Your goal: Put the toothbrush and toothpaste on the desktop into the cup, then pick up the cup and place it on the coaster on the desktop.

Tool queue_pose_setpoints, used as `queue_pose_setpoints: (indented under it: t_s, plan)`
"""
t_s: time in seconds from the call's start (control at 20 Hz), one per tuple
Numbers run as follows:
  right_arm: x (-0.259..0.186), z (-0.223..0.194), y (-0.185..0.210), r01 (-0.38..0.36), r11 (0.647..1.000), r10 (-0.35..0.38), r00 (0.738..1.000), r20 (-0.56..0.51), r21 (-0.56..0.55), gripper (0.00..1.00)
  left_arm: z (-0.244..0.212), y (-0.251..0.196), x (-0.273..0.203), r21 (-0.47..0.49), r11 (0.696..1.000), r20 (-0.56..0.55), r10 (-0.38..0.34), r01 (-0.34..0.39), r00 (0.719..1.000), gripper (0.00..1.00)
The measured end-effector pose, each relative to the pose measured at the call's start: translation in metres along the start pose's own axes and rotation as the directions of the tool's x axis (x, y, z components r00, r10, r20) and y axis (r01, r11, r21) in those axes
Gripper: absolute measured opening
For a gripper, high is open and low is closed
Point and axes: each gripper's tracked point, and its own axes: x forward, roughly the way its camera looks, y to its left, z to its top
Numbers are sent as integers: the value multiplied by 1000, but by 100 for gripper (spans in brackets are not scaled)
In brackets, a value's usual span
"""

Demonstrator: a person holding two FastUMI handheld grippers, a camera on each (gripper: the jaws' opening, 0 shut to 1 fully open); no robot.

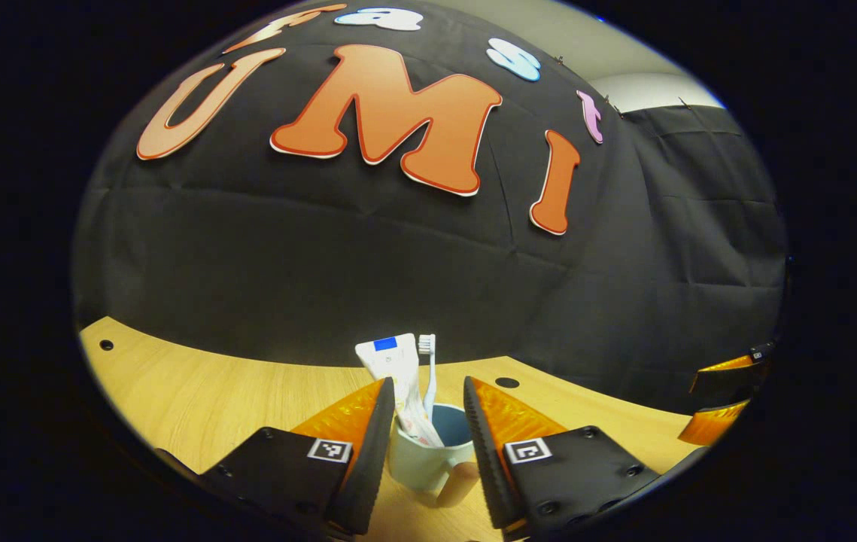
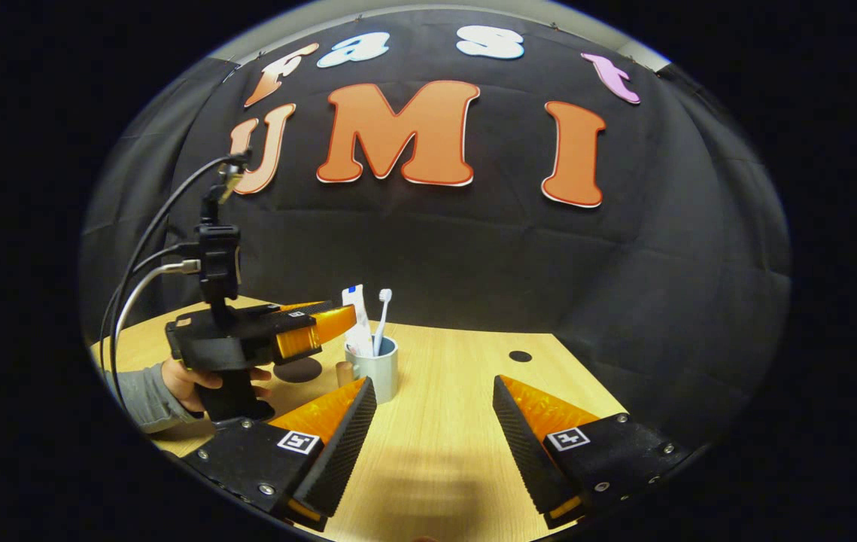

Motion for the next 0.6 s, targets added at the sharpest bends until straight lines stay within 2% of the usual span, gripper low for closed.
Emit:
queue_pose_setpoints:
  t_s: [0.05, 0.1, 0.2, 0.3, 0.45, 0.5, 0.6]
  plan:
    - [4, 3, 7, -17, 1000, 17, 1000, -10, 3, 94, 5, 5, -7, 15, 1000, 1, 8, -8, 1000, 65]
    - [8, 6, 13, -33, 999, 33, 999, -17, 4, 94, 9, 11, -15, 30, 999, 1, 22, -22, 1000, 74]
    - [17, 10, 21, -51, 999, 51, 998, -32, 0, 94, 16, 22, -29, 47, 998, -1, 43, -43, 999, 83]
    - [24, 15, 28, -67, 998, 66, 997, -44, -4, 94, 23, 33, -43, 63, 996, -1, 70, -70, 998, 88]
    - [35, 16, 39, -97, 995, 95, 992, -81, -13, 94, 29, 45, -65, 77, 992, -10, 103, -102, 995, 89]
    - [41, 14, 42, -103, 995, 101, 990, -103, -17, 94, 32, 50, -72, 79, 991, -12, 114, -113, 993, 96]
    - [49, 13, 50, -117, 993, 113, 982, -149, -21, 94, 37, 58, -86, 84, 987, -10, 141, -139, 990, 96]
